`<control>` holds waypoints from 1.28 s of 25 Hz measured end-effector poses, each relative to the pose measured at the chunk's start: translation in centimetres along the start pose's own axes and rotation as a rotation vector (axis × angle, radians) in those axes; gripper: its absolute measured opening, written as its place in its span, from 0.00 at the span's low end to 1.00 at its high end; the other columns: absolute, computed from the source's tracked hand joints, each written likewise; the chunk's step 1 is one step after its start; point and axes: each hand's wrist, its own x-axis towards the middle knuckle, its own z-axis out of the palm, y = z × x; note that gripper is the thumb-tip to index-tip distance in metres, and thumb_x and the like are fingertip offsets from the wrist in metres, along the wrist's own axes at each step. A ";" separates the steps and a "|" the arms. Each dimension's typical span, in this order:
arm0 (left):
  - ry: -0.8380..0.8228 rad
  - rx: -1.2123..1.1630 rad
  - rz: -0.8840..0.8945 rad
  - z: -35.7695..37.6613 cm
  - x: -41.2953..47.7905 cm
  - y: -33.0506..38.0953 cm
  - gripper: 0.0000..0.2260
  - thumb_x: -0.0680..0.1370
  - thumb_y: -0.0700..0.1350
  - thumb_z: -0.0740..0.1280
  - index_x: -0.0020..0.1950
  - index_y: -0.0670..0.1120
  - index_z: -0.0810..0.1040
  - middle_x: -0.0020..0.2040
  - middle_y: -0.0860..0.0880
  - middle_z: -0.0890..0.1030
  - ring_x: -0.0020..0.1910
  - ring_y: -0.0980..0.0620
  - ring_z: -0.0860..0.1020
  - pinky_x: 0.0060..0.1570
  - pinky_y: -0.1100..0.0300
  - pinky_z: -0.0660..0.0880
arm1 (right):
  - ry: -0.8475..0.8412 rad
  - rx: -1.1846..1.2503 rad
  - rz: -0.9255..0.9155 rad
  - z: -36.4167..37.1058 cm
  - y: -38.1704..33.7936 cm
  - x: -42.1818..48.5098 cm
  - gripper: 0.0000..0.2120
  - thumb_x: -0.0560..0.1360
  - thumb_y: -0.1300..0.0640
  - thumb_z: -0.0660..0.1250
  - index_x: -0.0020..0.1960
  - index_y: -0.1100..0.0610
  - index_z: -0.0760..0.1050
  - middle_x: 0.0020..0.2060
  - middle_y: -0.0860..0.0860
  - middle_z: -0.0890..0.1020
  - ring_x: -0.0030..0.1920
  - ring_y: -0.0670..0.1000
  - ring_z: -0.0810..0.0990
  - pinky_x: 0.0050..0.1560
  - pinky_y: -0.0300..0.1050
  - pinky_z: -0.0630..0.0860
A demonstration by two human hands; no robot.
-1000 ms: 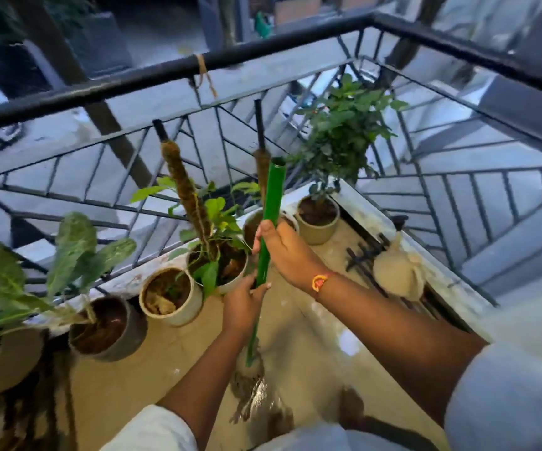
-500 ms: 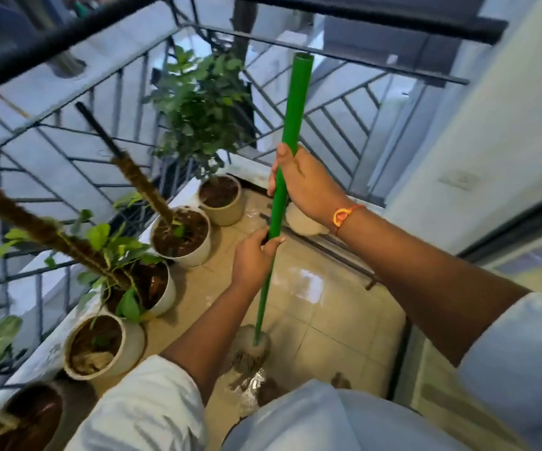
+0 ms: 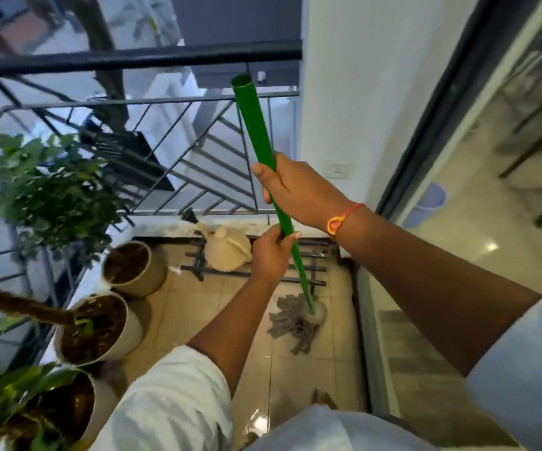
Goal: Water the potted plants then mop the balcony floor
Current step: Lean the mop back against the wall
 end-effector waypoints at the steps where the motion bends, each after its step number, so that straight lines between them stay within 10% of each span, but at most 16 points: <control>1: -0.016 0.002 0.013 1.1 0.9 0.7 0.05 0.82 0.44 0.69 0.49 0.44 0.79 0.41 0.45 0.81 0.42 0.48 0.78 0.40 0.54 0.74 | 0.014 -0.020 0.011 -1.2 0.7 0.1 0.18 0.83 0.38 0.51 0.54 0.51 0.70 0.40 0.53 0.84 0.39 0.51 0.83 0.45 0.55 0.80; 12: -0.179 -0.044 0.091 11.6 10.4 6.3 0.08 0.83 0.45 0.69 0.57 0.41 0.81 0.41 0.50 0.80 0.38 0.57 0.76 0.33 0.75 0.70 | 0.145 -0.087 0.121 -11.3 9.8 2.6 0.17 0.85 0.41 0.50 0.54 0.52 0.69 0.41 0.49 0.84 0.39 0.43 0.81 0.45 0.41 0.77; 18: -0.226 -0.042 0.156 12.2 19.6 7.5 0.09 0.83 0.47 0.69 0.59 0.43 0.82 0.48 0.50 0.82 0.42 0.59 0.77 0.41 0.66 0.73 | 0.341 -0.004 0.189 -13.0 13.6 8.9 0.18 0.85 0.43 0.49 0.52 0.53 0.72 0.39 0.48 0.84 0.40 0.43 0.82 0.46 0.38 0.77; 32: -0.521 0.223 0.157 17.2 38.1 7.6 0.05 0.83 0.43 0.67 0.48 0.44 0.78 0.38 0.52 0.77 0.36 0.56 0.74 0.33 0.71 0.66 | 0.665 0.126 0.695 -13.4 23.4 21.5 0.25 0.83 0.36 0.51 0.56 0.55 0.75 0.47 0.53 0.84 0.48 0.53 0.82 0.52 0.53 0.79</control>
